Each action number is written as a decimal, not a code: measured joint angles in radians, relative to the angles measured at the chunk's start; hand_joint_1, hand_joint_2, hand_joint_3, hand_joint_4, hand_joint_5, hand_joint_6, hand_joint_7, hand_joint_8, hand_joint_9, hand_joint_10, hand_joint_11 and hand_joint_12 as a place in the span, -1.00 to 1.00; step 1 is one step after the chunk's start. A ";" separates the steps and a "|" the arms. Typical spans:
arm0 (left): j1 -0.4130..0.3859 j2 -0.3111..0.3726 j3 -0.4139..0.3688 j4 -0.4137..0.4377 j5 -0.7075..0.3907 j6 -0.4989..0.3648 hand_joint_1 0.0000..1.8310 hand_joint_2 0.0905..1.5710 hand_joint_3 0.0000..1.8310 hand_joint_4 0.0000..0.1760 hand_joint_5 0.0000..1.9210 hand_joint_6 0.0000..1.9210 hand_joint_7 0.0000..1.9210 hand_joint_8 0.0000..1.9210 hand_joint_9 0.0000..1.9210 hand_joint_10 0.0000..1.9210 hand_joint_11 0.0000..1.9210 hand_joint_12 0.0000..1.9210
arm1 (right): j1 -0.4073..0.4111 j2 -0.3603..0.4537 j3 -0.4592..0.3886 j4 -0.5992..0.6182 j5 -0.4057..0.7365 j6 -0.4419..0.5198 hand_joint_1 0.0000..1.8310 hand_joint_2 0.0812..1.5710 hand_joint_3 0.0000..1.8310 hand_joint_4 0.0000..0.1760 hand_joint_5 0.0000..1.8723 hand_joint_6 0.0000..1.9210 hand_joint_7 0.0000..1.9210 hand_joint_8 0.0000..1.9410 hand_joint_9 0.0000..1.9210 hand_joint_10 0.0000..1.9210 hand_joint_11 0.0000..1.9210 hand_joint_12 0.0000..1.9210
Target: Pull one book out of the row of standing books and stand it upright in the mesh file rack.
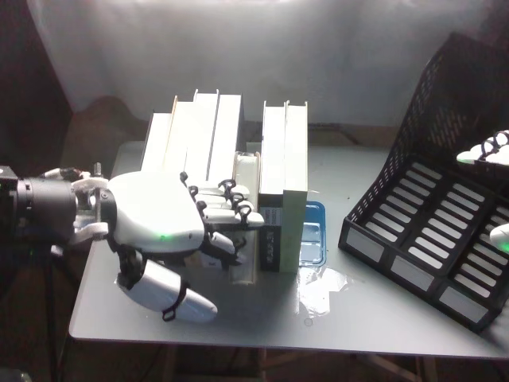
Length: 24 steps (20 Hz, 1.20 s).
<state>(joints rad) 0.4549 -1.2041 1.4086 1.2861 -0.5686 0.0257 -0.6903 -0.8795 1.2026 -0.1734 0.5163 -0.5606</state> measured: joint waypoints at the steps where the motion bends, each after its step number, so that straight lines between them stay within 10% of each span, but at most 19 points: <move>1: 0.010 0.002 -0.003 -0.010 -0.010 0.000 -1.00 0.53 -0.99 -0.93 -0.50 -1.00 -1.00 -1.00 -1.00 -1.00 -1.00 -1.00 | 0.000 0.000 0.000 0.002 -0.001 0.000 -0.78 0.55 -0.99 -1.00 -1.00 -1.00 -1.00 -1.00 -1.00 -1.00 -1.00 -1.00; 11: 0.063 0.024 -0.039 -0.051 -0.061 -0.007 -1.00 0.55 -0.99 -1.00 -0.50 -1.00 -1.00 -1.00 -1.00 -1.00 -1.00 -1.00 | 0.000 -0.002 0.001 0.004 0.002 0.006 -0.76 0.56 -1.00 -1.00 -1.00 -1.00 -1.00 -1.00 -1.00 -1.00 -1.00 -1.00; 16: 0.076 0.069 -0.065 -0.232 -0.060 -0.014 -1.00 0.71 -0.98 -1.00 -1.00 -1.00 -1.00 -1.00 -1.00 -1.00 -1.00 -1.00 | 0.000 -0.002 0.001 0.003 0.011 0.010 -0.77 0.56 -1.00 -1.00 -1.00 -1.00 -1.00 -1.00 -1.00 -1.00 -1.00 -1.00; 18: 0.068 0.079 -0.064 -0.283 -0.060 -0.016 -1.00 0.73 -0.98 -0.63 -1.00 -1.00 -1.00 -1.00 -1.00 -1.00 -1.00 -1.00 | 0.000 -0.002 0.001 0.003 0.010 0.010 -0.75 0.54 -1.00 -1.00 -1.00 -1.00 -1.00 -1.00 -1.00 -1.00 -1.00 -1.00; 24: 0.017 0.079 -0.051 -0.295 -0.056 -0.016 -1.00 0.73 -0.98 -0.58 -1.00 -1.00 -1.00 -1.00 -1.00 -1.00 -1.00 -1.00 | 0.000 -0.002 0.001 -0.001 0.010 0.011 -0.71 0.55 -1.00 -1.00 -1.00 -1.00 -1.00 -1.00 -1.00 -1.00 -1.00 -1.00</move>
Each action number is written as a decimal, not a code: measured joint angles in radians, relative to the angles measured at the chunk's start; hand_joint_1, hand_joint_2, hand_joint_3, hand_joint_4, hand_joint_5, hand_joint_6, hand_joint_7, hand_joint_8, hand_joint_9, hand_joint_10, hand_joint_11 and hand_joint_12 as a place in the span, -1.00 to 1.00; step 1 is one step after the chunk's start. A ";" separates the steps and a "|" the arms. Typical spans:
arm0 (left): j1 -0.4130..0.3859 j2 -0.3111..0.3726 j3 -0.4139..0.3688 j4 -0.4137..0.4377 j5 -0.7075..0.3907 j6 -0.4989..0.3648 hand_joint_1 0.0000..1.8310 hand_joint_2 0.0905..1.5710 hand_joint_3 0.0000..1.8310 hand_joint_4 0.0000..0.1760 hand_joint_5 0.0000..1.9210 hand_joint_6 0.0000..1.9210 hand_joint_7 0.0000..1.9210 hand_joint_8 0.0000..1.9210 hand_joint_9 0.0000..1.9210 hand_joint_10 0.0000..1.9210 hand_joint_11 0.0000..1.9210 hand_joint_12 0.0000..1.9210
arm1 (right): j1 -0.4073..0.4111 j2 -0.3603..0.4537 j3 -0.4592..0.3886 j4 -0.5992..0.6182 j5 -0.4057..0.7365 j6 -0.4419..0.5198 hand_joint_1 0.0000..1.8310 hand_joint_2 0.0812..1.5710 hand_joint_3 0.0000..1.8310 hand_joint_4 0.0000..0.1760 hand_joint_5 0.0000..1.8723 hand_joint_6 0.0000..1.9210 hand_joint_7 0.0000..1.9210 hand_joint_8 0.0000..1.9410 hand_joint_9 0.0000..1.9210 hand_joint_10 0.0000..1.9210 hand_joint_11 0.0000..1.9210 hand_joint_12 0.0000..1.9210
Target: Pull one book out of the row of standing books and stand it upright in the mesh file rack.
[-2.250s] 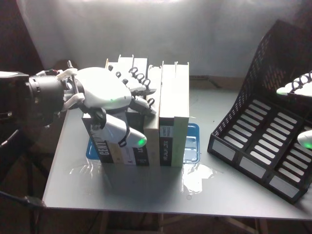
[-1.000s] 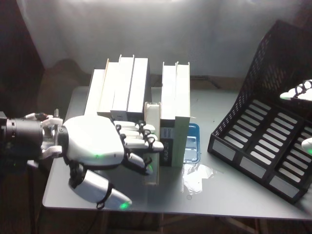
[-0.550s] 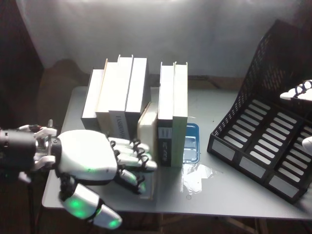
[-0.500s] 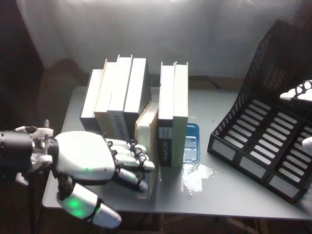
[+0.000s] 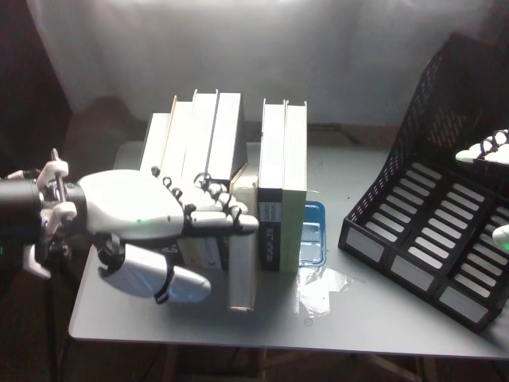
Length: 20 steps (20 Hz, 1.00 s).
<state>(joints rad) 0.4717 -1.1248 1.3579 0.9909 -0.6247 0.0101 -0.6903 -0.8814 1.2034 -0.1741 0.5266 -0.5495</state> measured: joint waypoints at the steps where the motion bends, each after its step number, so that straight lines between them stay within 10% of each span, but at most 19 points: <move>1: -0.013 0.001 0.000 0.000 -0.002 0.000 -1.00 0.72 -0.99 -0.57 -1.00 -1.00 -1.00 -1.00 -1.00 -1.00 -1.00 -1.00 | 0.000 0.000 0.000 -0.003 0.000 0.002 -0.68 0.56 -1.00 -1.00 -1.00 -1.00 -1.00 -1.00 -1.00 -1.00 -1.00 -1.00; 7: -0.040 0.056 -0.010 -0.125 -0.014 -0.001 -1.00 0.71 -1.00 -0.60 -1.00 -1.00 -1.00 -1.00 -1.00 -1.00 -1.00 -1.00 | 0.014 0.007 -0.019 -0.068 0.022 0.039 -0.69 0.56 -1.00 -1.00 -1.00 -1.00 -1.00 -1.00 -1.00 -1.00 -1.00 -1.00; 10: 0.004 0.095 -0.021 -0.283 -0.028 -0.002 -1.00 0.72 -0.99 -0.37 -0.93 -0.97 -1.00 -1.00 -1.00 -1.00 -1.00 -1.00 | 0.050 0.007 -0.030 -0.149 0.038 0.077 -0.43 0.49 -1.00 -1.00 -1.00 -1.00 -1.00 -1.00 -1.00 -1.00 -1.00 -1.00; 20: 0.195 0.195 -0.046 -0.806 -0.180 0.002 -0.99 0.79 -0.98 -0.50 -1.00 -1.00 -1.00 -1.00 -1.00 -1.00 -1.00 -1.00 | 0.258 -0.097 -0.002 -0.540 0.014 0.283 -0.37 0.40 -1.00 -1.00 -1.00 -1.00 -1.00 -1.00 -1.00 -1.00 -1.00 -1.00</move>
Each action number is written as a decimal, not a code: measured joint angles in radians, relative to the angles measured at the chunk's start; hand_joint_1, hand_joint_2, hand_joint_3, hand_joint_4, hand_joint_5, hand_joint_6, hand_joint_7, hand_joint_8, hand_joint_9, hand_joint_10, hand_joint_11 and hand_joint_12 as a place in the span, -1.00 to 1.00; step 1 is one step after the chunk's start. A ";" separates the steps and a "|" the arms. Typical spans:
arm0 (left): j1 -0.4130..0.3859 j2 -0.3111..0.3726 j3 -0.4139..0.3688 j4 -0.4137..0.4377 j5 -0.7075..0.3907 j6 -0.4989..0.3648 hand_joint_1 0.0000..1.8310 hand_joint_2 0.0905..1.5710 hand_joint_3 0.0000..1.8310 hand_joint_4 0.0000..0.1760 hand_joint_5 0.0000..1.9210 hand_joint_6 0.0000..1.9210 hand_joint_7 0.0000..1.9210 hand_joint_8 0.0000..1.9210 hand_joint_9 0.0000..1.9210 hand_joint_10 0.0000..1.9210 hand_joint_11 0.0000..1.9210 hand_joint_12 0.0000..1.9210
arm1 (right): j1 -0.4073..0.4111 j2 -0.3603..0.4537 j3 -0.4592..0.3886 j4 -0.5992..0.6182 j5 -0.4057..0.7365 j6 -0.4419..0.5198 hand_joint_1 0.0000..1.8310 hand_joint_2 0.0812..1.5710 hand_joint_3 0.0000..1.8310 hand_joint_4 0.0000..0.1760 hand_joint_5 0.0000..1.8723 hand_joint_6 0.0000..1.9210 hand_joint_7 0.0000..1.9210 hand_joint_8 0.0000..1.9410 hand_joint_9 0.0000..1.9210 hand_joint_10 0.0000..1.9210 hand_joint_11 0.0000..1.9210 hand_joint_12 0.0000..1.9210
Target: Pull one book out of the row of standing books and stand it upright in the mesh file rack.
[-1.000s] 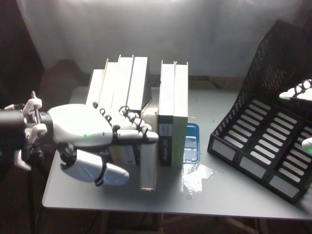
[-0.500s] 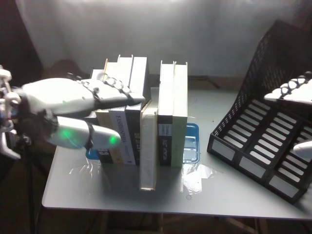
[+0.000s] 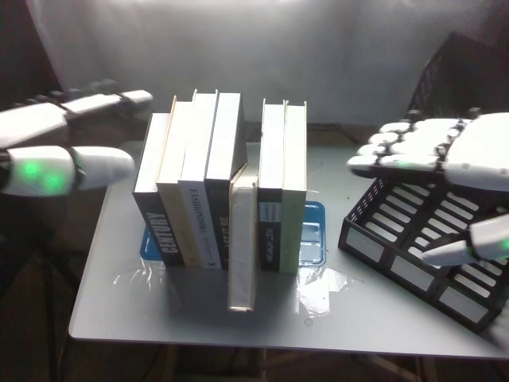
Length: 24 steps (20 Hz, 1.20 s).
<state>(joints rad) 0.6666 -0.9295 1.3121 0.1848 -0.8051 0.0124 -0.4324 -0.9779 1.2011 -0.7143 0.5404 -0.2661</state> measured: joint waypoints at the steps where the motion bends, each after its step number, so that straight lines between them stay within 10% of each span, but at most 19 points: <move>1: 0.025 0.005 0.001 -0.055 -0.022 0.000 -0.99 0.78 -0.99 -0.43 -1.00 -1.00 -1.00 -1.00 -1.00 -1.00 -1.00 -1.00 | 0.032 -0.021 0.013 -0.056 -0.010 0.039 -0.31 0.37 -1.00 -1.00 -1.00 -1.00 -1.00 -1.00 -1.00 -1.00 -1.00 -1.00; 8: 0.136 -0.003 0.020 -0.302 -0.154 0.000 -0.81 0.75 -1.00 -0.05 -1.00 -1.00 -1.00 -1.00 -1.00 -1.00 -1.00 -1.00 | 0.101 -0.106 0.064 -0.184 -0.074 0.089 -0.07 0.23 -1.00 -1.00 -1.00 -1.00 -1.00 -1.00 -1.00 -1.00 -1.00 -1.00; 18: 0.286 -0.027 0.034 -0.548 -0.289 0.001 -0.67 0.74 -1.00 -0.48 -0.99 -1.00 -1.00 -1.00 -1.00 -1.00 -1.00 -1.00 | 0.227 -0.240 0.149 -0.529 -0.121 0.272 -0.17 0.19 -1.00 -1.00 -1.00 -1.00 -1.00 -1.00 -1.00 -1.00 -1.00 -1.00; 24: 0.326 -0.031 0.033 -0.598 -0.329 0.001 -0.62 0.72 -1.00 -0.40 -0.99 -1.00 -1.00 -1.00 -1.00 -1.00 -1.00 -1.00 | 0.267 -0.326 0.198 -0.668 -0.132 0.323 -0.23 0.23 -1.00 -1.00 -1.00 -1.00 -1.00 -1.00 -1.00 -1.00 -1.00 -1.00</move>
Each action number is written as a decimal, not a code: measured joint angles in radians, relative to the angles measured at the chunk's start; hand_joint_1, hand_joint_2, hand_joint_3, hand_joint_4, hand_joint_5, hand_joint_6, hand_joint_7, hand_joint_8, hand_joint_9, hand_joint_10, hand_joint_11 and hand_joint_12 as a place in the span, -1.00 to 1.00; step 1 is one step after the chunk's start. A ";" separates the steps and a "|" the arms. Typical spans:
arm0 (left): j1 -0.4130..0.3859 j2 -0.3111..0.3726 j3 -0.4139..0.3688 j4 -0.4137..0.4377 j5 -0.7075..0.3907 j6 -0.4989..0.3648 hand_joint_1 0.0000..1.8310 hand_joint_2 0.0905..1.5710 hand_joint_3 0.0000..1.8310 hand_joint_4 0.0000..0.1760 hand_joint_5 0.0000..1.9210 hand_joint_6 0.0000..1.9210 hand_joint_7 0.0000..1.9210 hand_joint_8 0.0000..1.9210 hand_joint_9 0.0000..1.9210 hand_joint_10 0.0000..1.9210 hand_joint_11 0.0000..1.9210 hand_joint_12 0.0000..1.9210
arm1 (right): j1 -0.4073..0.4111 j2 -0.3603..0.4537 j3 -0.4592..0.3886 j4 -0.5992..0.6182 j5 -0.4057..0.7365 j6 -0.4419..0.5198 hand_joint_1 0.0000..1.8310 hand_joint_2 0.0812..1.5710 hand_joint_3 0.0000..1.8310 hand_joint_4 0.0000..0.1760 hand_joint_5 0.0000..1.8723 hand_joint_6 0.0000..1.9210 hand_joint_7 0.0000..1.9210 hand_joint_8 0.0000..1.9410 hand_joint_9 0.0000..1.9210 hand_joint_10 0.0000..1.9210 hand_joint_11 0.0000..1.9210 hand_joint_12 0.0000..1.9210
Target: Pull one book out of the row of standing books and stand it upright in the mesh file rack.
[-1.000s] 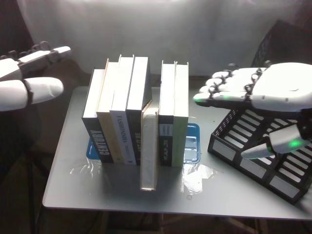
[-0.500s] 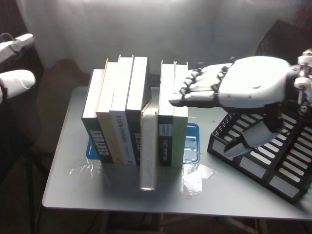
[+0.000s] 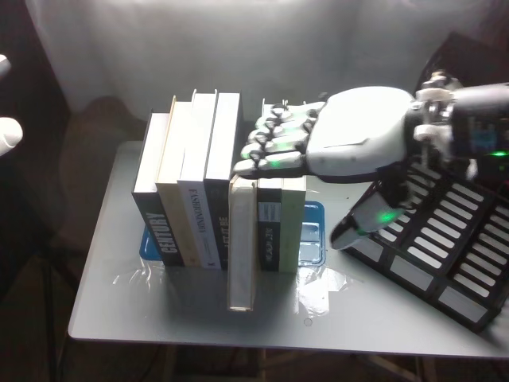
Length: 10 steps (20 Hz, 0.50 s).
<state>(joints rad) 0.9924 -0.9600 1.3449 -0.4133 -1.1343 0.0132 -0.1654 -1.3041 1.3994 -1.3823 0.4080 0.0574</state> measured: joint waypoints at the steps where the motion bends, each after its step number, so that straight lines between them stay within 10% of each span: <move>1: 0.008 0.000 0.000 -0.002 -0.009 0.000 -0.62 0.72 -1.00 -0.41 -0.99 -1.00 -1.00 -1.00 -1.00 -1.00 -1.00 -1.00 | 0.007 -0.013 0.004 -0.016 0.001 0.002 -0.23 0.23 -1.00 -1.00 -1.00 -1.00 -1.00 -1.00 -1.00 -1.00 -1.00 -1.00; 10: 0.023 -0.011 0.002 -0.011 -0.011 0.000 -0.67 0.74 -1.00 -0.40 -1.00 -1.00 -1.00 -1.00 -1.00 -1.00 -1.00 -1.00 | 0.038 -0.084 0.031 -0.118 -0.002 0.006 -0.21 0.19 -1.00 -1.00 -1.00 -1.00 -1.00 -1.00 -1.00 -1.00 -1.00 -1.00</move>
<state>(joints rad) 1.0149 -0.9707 1.3464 -0.4248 -1.1458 0.0135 -0.1272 -1.3876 1.4303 -1.5005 0.4065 0.0631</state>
